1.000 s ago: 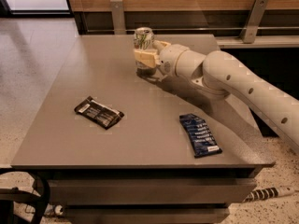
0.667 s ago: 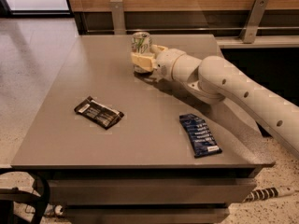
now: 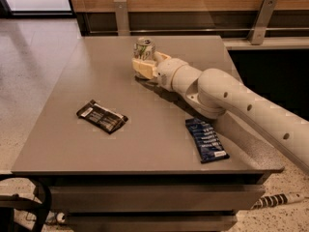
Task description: Place 7up can upright
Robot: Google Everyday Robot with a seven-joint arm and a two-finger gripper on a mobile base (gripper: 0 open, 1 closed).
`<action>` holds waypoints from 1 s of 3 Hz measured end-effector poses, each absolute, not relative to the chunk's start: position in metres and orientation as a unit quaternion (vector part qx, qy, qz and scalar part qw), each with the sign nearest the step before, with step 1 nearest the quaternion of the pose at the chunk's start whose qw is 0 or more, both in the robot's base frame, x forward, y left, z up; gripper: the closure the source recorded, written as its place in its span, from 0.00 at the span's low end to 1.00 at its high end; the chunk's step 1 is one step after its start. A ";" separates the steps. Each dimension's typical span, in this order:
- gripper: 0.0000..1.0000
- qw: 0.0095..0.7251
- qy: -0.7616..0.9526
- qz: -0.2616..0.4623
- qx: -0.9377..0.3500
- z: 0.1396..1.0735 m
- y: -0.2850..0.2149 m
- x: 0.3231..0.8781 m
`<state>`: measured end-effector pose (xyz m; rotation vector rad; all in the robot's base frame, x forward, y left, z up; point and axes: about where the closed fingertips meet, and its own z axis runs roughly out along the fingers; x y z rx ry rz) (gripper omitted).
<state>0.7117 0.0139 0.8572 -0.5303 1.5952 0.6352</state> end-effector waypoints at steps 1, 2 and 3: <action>0.45 0.623 0.694 0.277 -0.231 0.858 0.014 0.712; 0.22 0.623 0.694 0.277 -0.231 0.858 0.014 0.712; 0.00 0.622 0.694 0.278 -0.232 0.858 0.016 0.711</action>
Offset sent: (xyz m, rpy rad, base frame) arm 0.0000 0.0001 0.0005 0.0000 0.0000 0.0001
